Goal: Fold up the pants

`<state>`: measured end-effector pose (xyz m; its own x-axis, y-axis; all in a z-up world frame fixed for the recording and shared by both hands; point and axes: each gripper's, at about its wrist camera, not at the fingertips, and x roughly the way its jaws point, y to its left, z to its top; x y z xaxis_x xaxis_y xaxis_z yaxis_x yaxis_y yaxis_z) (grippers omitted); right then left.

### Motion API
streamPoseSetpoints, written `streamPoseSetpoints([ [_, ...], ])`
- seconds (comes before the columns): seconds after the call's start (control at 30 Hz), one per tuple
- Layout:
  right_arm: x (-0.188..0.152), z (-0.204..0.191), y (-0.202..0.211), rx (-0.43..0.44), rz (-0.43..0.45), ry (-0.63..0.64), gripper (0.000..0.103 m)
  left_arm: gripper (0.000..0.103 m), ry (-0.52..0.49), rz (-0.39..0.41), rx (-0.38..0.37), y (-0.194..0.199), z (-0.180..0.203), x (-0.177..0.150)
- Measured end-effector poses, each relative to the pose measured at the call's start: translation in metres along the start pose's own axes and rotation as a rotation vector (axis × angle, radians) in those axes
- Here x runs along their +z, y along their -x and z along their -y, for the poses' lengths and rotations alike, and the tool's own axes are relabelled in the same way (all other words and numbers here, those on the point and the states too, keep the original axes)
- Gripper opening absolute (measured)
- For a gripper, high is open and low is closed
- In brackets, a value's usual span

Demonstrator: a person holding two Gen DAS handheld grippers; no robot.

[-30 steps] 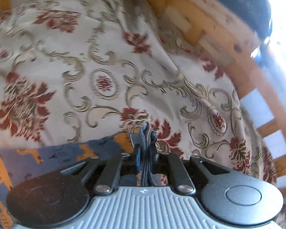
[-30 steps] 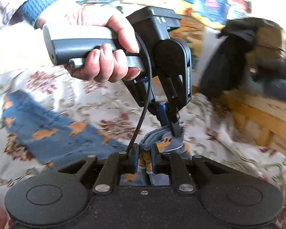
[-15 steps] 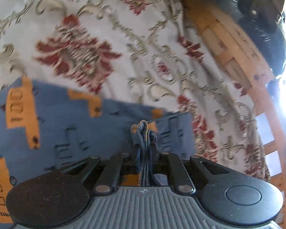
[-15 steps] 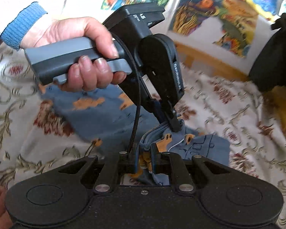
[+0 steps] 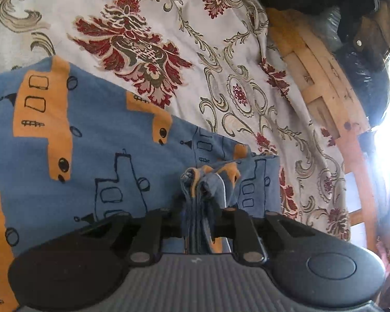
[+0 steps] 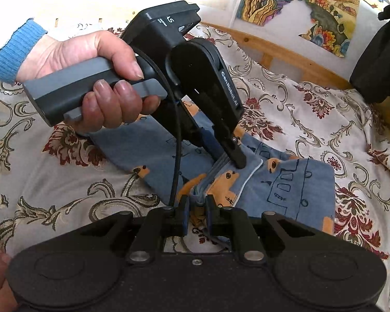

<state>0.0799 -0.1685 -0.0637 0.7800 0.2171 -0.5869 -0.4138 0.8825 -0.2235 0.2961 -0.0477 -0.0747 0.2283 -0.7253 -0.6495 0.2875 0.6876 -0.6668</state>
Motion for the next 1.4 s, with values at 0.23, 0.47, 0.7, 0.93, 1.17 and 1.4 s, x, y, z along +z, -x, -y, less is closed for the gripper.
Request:
streamPoseSetpoints([
  [0.23, 0.007, 0.001, 0.004, 0.002, 0.001, -0.015, 0.013, 0.01, -0.03, 0.015, 0.054, 0.01, 0.014, -0.004],
  [0.47, 0.02, -0.003, 0.005, 0.032, 0.012, -0.043, 0.013, 0.01, -0.043, 0.019, 0.08, 0.027, 0.012, -0.001],
  [0.7, 0.041, -0.019, -0.001, 0.093, 0.037, -0.062, 0.013, 0.01, -0.01, 0.05, 0.095, 0.058, -0.01, 0.001],
  [0.93, 0.057, -0.039, -0.011, 0.151, 0.049, -0.059, 0.012, 0.01, 0.013, 0.075, 0.123, 0.088, -0.033, 0.0],
  [1.17, 0.066, -0.057, -0.022, 0.204, 0.025, -0.042, 0.012, 0.01, 0.018, 0.07, 0.149, 0.103, -0.047, -0.003],
  [1.4, 0.068, -0.064, -0.029, 0.218, 0.013, -0.038, 0.012, 0.01, -0.011, 0.063, 0.182, 0.106, -0.051, -0.004],
])
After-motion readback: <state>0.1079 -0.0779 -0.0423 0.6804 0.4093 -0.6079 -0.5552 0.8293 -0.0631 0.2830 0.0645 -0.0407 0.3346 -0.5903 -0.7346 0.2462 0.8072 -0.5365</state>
